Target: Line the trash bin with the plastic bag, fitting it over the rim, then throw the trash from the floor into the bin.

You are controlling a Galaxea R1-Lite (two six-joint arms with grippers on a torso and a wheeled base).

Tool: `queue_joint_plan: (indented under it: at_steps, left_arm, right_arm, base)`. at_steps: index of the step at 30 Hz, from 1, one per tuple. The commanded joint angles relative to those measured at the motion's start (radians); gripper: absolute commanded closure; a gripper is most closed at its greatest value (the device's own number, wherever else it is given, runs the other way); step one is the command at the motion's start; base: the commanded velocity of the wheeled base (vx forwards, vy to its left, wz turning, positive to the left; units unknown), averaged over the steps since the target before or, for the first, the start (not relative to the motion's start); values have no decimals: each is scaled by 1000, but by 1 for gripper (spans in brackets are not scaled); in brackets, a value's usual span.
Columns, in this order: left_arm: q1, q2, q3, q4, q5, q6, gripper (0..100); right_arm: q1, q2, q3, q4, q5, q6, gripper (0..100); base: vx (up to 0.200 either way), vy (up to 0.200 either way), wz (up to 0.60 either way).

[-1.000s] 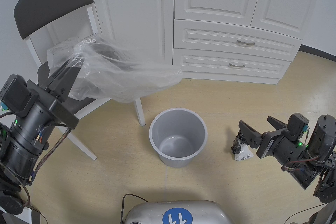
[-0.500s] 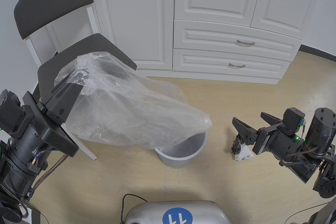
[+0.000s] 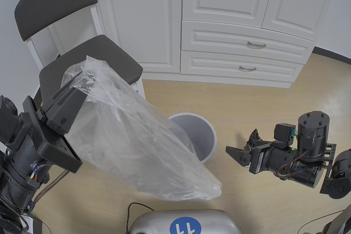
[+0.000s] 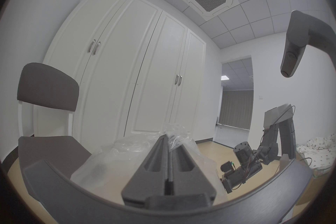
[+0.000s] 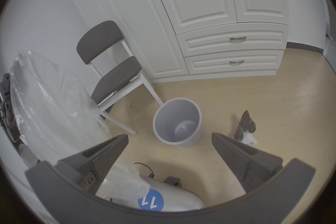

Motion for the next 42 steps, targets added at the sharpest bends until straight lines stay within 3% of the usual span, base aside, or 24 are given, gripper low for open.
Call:
queue_joint_plan:
  at_steps: [1, 16, 21, 38, 42]
  left_arm:
    - [-21, -18, -8, 0, 1, -1, 100]
    - [30, -4, -42, -5, 1, -32, 100]
    - [50, -3, -76, -5, 2, -78, 100]
    - [38, -15, -79, -6, 1, -81, 100]
    - [25, -16, -80, -6, 1, -82, 100]
  right_arm:
    - [38, 24, 5, 1, 2, 2, 0]
    - [215, -69, 74, 4, 0, -12, 0]
    - [273, -112, 62, 87, 0, -30, 0]
    - [258, 35, 27, 10, -6, 25, 0]
    - [256, 76, 7, -28, -12, 77, 0]
  base:
    - [0, 0, 0]
    - [0, 0, 0]
    - [0, 0, 0]
    - [0, 0, 0]
    - [0, 0, 0]
